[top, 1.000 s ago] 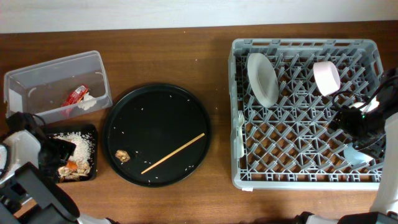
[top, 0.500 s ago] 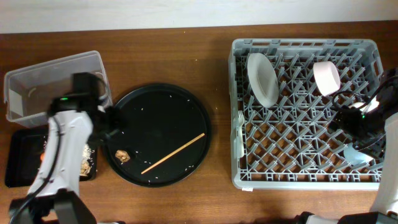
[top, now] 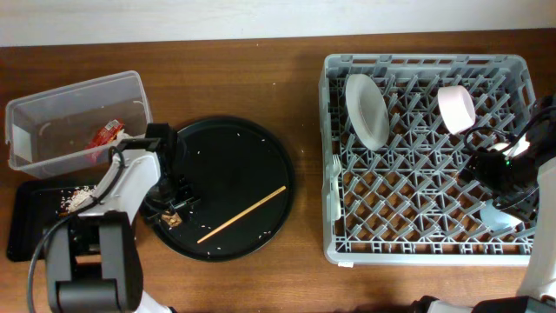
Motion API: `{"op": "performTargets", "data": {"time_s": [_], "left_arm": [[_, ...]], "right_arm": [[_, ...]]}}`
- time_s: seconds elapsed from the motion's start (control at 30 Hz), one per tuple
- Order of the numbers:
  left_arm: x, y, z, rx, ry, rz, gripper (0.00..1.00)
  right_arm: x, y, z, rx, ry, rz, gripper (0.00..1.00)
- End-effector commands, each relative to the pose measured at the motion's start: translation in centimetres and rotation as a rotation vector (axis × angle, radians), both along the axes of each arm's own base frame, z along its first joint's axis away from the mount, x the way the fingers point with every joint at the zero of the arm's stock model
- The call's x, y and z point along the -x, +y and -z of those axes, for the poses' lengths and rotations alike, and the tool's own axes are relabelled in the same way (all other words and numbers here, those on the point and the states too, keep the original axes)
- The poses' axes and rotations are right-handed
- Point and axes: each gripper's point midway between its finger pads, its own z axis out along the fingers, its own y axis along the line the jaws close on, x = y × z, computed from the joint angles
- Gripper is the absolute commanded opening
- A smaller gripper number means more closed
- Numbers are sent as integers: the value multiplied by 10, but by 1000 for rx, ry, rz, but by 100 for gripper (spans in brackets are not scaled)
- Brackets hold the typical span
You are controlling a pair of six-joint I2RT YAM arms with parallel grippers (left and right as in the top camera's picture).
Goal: Sort waste into correct bins and load items into the dishwasher rack
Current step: 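Grasp the brown shell on the round tray with the left gripper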
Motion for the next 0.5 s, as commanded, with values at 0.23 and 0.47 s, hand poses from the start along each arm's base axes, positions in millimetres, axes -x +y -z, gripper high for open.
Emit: {"op": "performTargets", "data": {"time_s": [0.23,0.47], "left_arm": [[9,5,32,-34,104,7,56],[9,6,32,-33,104,17,21]], "right_arm": [[-2,0,-4,1,-14,0,89],[-2,0,-4,1,-15,1,89]]}}
